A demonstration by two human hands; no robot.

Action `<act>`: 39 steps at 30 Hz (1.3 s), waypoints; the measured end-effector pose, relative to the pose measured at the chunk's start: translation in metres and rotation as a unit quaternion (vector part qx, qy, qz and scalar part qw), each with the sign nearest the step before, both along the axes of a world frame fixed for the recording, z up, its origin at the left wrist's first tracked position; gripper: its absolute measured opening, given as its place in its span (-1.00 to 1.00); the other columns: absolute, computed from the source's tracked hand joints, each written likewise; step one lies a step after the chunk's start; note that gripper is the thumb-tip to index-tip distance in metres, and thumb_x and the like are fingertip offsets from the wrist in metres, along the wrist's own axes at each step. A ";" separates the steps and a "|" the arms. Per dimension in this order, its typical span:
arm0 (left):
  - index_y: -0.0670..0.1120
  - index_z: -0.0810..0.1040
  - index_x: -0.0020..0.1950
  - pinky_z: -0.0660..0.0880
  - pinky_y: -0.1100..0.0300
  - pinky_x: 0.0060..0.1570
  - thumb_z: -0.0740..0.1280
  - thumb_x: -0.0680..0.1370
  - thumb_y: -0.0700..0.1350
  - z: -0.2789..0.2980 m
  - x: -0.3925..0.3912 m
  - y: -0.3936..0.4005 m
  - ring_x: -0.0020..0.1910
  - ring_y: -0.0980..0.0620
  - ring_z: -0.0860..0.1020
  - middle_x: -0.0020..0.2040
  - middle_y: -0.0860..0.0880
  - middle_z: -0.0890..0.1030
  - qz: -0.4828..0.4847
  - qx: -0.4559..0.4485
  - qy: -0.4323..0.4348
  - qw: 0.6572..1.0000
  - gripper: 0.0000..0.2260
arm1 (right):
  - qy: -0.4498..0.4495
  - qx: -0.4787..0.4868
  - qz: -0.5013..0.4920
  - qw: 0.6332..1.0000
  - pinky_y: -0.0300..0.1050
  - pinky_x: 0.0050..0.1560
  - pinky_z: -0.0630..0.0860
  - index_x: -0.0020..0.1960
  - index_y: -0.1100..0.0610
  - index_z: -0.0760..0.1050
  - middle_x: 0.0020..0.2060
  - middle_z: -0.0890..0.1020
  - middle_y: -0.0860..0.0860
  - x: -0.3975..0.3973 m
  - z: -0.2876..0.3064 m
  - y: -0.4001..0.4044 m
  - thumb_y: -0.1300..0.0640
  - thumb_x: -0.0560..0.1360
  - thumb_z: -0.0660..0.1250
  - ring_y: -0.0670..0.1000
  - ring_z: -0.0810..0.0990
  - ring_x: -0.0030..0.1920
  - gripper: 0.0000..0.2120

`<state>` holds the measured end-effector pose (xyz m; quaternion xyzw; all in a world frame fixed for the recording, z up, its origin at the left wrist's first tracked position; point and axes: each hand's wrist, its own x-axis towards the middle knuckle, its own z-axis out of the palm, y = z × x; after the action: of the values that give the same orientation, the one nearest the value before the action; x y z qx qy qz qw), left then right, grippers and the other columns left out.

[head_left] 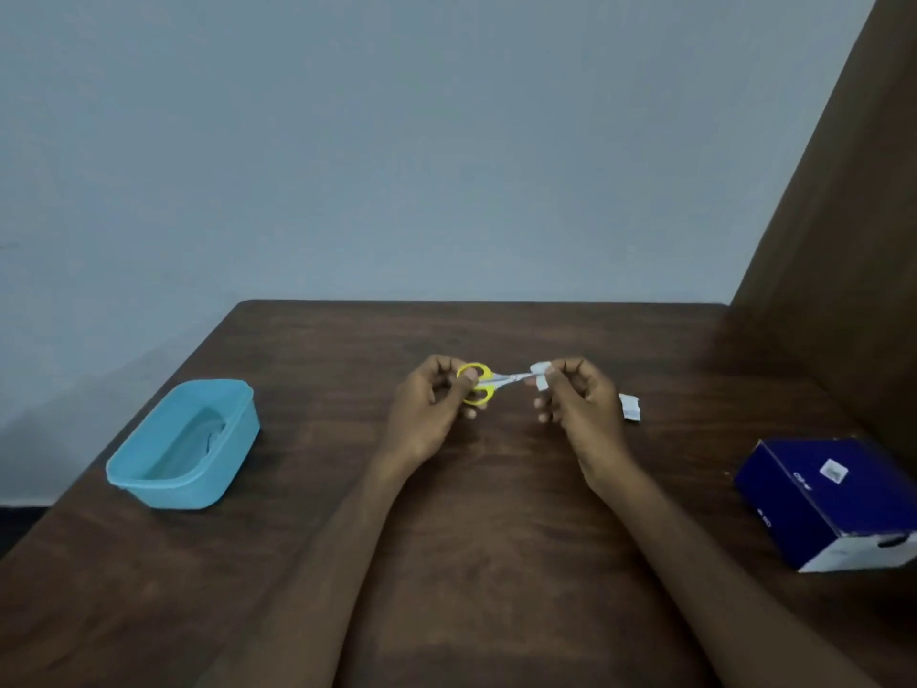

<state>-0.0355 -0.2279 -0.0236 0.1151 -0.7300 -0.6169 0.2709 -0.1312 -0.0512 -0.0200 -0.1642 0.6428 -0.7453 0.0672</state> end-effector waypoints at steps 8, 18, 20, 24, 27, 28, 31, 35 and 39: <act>0.01 0.73 0.06 0.58 0.13 -0.11 0.53 0.60 -0.02 0.004 0.007 0.009 -0.21 0.12 0.69 -0.16 0.03 0.78 -0.094 -0.145 -0.068 0.983 -0.91 | -0.012 -0.040 -0.026 0.999 -0.14 -0.29 0.62 0.09 0.40 0.55 -0.26 0.71 0.14 -0.007 -0.004 0.008 0.32 0.67 0.34 0.02 0.68 -0.35 -0.88; 0.16 0.64 0.08 0.61 -0.07 0.08 0.32 0.68 0.09 0.000 0.008 0.012 -0.05 0.00 0.68 -0.05 0.08 0.73 -0.133 -0.265 -0.112 0.949 -0.89 | -0.031 -0.072 0.025 0.997 -0.12 -0.27 0.67 0.07 0.31 0.56 -0.25 0.72 0.18 0.003 -0.003 0.001 0.26 0.68 0.36 0.05 0.69 -0.34 -0.91; 0.20 0.57 0.10 0.57 -0.16 0.11 0.25 0.67 0.14 -0.003 0.008 0.011 -0.05 -0.02 0.65 -0.06 0.04 0.69 -0.119 -0.278 -0.119 0.946 -0.88 | -0.034 -0.073 0.023 0.997 -0.13 -0.28 0.66 0.06 0.28 0.57 -0.24 0.73 0.17 0.001 -0.002 0.003 0.26 0.67 0.36 0.02 0.68 -0.34 -0.93; 0.25 0.54 0.21 0.58 -0.11 0.14 0.23 0.69 0.09 -0.008 0.003 0.006 -0.06 0.08 0.63 -0.04 0.12 0.67 -0.107 -0.254 -0.107 0.955 -0.85 | -0.028 -0.063 0.009 0.998 -0.15 -0.29 0.63 0.07 0.30 0.59 -0.22 0.74 0.16 -0.013 -0.002 0.004 0.26 0.67 0.37 0.04 0.66 -0.34 -0.91; 0.23 0.55 0.27 0.52 0.11 0.12 0.22 0.75 -0.05 -0.009 0.004 0.006 0.00 0.26 0.57 0.01 0.34 0.61 -0.093 -0.275 -0.108 0.951 -0.80 | -0.027 -0.048 -0.009 0.998 -0.16 -0.30 0.62 0.04 0.29 0.61 -0.19 0.75 0.16 -0.020 -0.006 0.006 0.27 0.65 0.38 0.03 0.65 -0.34 -0.92; 0.20 0.56 0.27 0.48 0.16 0.05 0.21 0.76 -0.09 -0.008 0.005 0.007 -0.05 0.31 0.55 -0.03 0.39 0.58 -0.093 -0.269 -0.113 0.952 -0.78 | -0.026 -0.044 -0.014 0.999 -0.16 -0.29 0.63 0.04 0.28 0.62 -0.17 0.75 0.17 -0.022 -0.007 0.006 0.27 0.65 0.39 0.03 0.65 -0.34 -0.92; 0.20 0.59 0.23 0.41 0.17 -0.05 0.17 0.75 -0.07 -0.007 0.005 0.009 -0.19 0.26 0.46 -0.16 0.33 0.54 -0.101 -0.229 -0.117 0.961 -0.76 | -0.011 -0.029 -0.033 0.999 -0.08 -0.24 0.65 0.01 0.26 0.62 -0.25 0.72 0.14 -0.028 -0.009 0.006 0.26 0.65 0.41 0.04 0.67 -0.32 -0.94; 0.22 0.57 0.19 0.41 0.12 -0.07 0.16 0.71 0.11 -0.008 0.002 0.009 -0.23 0.16 0.41 -0.23 0.21 0.46 -0.114 -0.230 -0.099 0.961 -0.80 | 0.026 -0.017 -0.045 0.999 0.02 -0.10 0.71 -0.04 0.18 0.66 -0.29 0.74 0.04 -0.027 -0.010 0.003 0.26 0.62 0.45 0.03 0.73 -0.27 -0.94; 0.11 0.55 0.19 0.36 0.22 -0.15 0.21 0.78 -0.01 -0.009 0.001 0.008 -0.27 0.20 0.38 -0.26 0.21 0.44 -0.124 -0.240 -0.078 0.960 -0.87 | 0.040 -0.033 -0.045 0.998 -0.17 -0.12 0.68 -0.04 0.18 0.66 -0.22 0.77 0.05 -0.023 -0.009 0.004 0.31 0.59 0.47 0.01 0.77 -0.19 -0.93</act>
<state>-0.0348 -0.2199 -0.0328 0.0030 -0.8840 -0.4414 0.1535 -0.1539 -0.0474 -0.0286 -0.1668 0.6270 -0.7610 0.0020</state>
